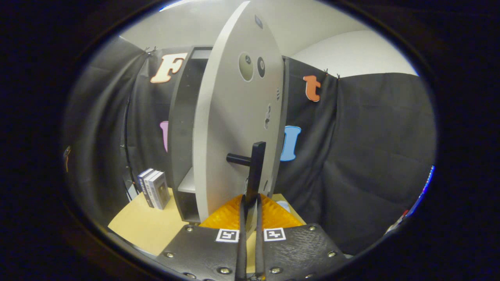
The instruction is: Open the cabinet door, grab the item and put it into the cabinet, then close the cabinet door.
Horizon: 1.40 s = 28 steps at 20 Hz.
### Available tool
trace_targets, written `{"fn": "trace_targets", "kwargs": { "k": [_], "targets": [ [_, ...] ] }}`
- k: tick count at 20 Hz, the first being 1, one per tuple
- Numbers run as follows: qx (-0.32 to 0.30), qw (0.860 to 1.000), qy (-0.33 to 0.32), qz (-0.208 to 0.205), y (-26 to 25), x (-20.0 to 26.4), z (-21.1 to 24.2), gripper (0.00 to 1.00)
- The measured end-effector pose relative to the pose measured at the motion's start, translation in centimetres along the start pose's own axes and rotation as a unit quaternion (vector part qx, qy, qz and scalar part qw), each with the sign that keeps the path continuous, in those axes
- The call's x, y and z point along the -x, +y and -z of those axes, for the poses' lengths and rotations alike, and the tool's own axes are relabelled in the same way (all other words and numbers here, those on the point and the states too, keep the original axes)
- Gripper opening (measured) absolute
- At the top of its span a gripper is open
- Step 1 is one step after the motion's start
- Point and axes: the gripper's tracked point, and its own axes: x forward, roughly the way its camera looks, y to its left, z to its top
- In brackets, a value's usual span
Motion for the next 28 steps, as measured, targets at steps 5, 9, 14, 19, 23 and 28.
{"fn": "trace_targets", "kwargs": {
  "k": [5, 9, 14, 19, 23, 28],
  "targets": [
    [0.005, 0.998, 0.015, 0.063, -4.2, 0.2, 0.8, 0.08],
    [-0.024, 0.997, 0.018, 0.069, -6.0, 0.5, 0.5, 0.07],
    [-0.019, 0.998, 0.025, 0.046, -6.9, 0.0, 1.0, 0.07],
    [-0.033, 0.998, 0.034, 0.037, -8.2, 0.3, 1.1, 0.07],
    [-0.018, 0.997, 0.037, 0.061, -10.2, 1.5, 1.6, 0.07],
    [-0.033, 0.992, 0.029, 0.117, -14.2, 4.1, 1.7, 0.07]
  ]
}}
